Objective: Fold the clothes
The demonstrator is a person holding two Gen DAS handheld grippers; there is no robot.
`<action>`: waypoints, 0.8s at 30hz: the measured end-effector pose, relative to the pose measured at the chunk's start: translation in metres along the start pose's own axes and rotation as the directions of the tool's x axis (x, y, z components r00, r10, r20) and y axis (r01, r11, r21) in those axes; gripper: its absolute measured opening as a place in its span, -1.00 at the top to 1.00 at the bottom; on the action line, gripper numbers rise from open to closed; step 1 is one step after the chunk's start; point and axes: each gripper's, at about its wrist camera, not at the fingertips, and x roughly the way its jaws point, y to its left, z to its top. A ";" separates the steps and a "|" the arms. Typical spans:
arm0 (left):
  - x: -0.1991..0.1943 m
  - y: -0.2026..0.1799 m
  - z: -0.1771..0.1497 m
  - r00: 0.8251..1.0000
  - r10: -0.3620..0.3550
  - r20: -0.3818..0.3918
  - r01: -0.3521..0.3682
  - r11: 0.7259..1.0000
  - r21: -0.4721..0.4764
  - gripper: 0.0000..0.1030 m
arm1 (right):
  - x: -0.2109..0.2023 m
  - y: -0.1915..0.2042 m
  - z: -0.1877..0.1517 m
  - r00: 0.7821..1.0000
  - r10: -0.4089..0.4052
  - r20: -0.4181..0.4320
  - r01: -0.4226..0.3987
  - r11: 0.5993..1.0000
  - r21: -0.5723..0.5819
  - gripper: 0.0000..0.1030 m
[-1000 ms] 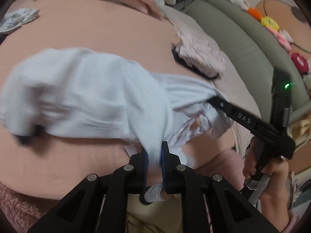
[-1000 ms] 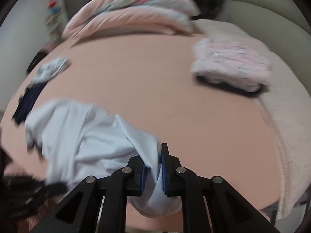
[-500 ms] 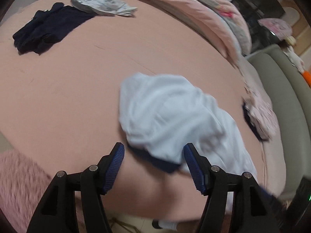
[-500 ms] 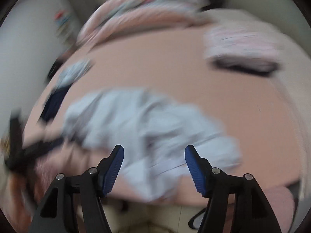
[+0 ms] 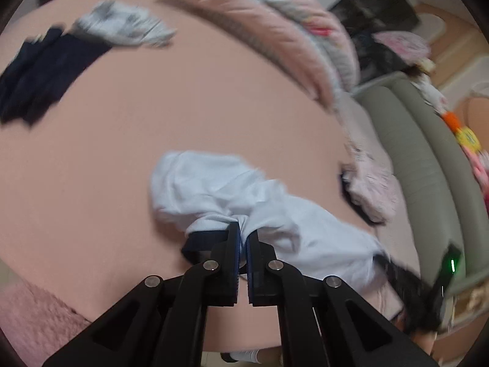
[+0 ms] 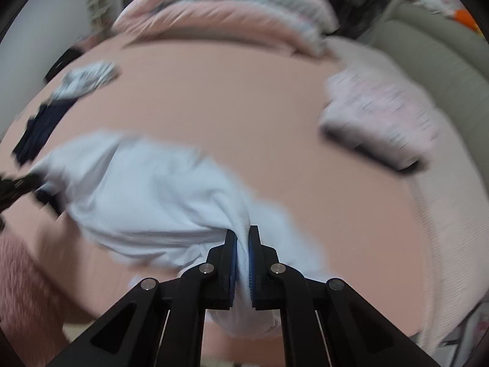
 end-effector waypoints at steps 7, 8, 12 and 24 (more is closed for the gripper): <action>0.006 -0.053 -0.059 0.967 -0.150 -0.204 0.182 0.972 0.147 0.95 | -0.010 -0.059 0.019 0.995 -0.101 0.010 0.098 0.983 0.156 0.89; 0.014 -0.056 -0.066 0.962 -0.158 -0.224 0.192 0.971 0.140 0.95 | -0.007 -0.057 0.012 0.999 -0.045 -0.015 0.047 0.987 0.156 0.89; 0.035 -0.051 -0.073 0.952 -0.171 -0.255 0.195 0.978 0.070 0.94 | -0.003 -0.032 -0.028 0.969 0.229 -0.094 -0.212 0.964 0.161 0.61; 0.017 0.018 -0.092 0.955 -0.152 -0.253 0.141 0.988 -0.063 0.25 | 0.051 0.073 -0.044 0.808 0.562 -0.178 -0.516 0.820 0.246 -0.28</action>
